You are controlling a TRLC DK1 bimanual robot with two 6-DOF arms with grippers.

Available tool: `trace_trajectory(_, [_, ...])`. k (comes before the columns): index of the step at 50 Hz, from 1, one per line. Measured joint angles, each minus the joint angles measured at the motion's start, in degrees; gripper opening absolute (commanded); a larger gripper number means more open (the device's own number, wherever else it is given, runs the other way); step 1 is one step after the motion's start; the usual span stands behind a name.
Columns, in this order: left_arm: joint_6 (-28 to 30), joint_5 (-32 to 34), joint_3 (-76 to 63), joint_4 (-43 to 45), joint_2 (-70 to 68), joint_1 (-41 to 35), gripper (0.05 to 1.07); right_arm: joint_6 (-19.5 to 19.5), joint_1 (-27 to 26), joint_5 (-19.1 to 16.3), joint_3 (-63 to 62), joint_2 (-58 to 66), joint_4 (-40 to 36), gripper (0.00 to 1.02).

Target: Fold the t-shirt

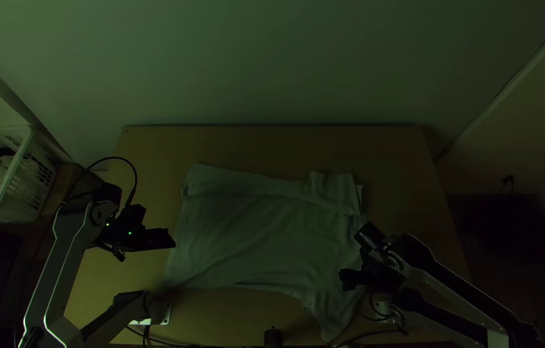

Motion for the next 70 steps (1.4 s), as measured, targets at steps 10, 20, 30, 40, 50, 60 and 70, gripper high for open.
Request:
trace_trajectory(10, [0.09,0.0,0.0,-0.26,1.49,0.0,1.01,-1.36,0.0,-0.74,-0.72,6.29,1.79,0.86])
trace_trajectory(20, [1.07,0.0,0.13,-0.44,3.39,-0.02,1.01,-3.26,0.66,-0.83,-0.92,8.66,2.54,0.49])
trace_trajectory(30, [1.29,0.0,0.46,-0.48,4.74,-1.05,1.01,-7.08,0.63,5.4,-0.92,11.78,3.98,0.03])
trace_trajectory(40, [1.73,-1.51,0.81,-1.2,6.1,-3.69,1.01,-10.36,0.31,5.84,-0.9,15.08,3.93,0.03])
trace_trajectory(50, [2.12,-9.57,0.31,-4.15,9.46,-6.88,1.0,-10.75,0.33,5.81,-0.85,15.69,3.93,0.03])
trace_trajectory(60, [3.45,-14.78,-5.18,-6.08,11.15,-9.53,1.02,-10.75,0.31,5.81,-0.85,15.69,3.93,0.03])
trace_trajectory(70, [3.61,-18.14,-10.25,-6.56,11.91,-14.38,1.02,-10.75,0.33,5.81,-0.85,15.69,3.93,0.03])
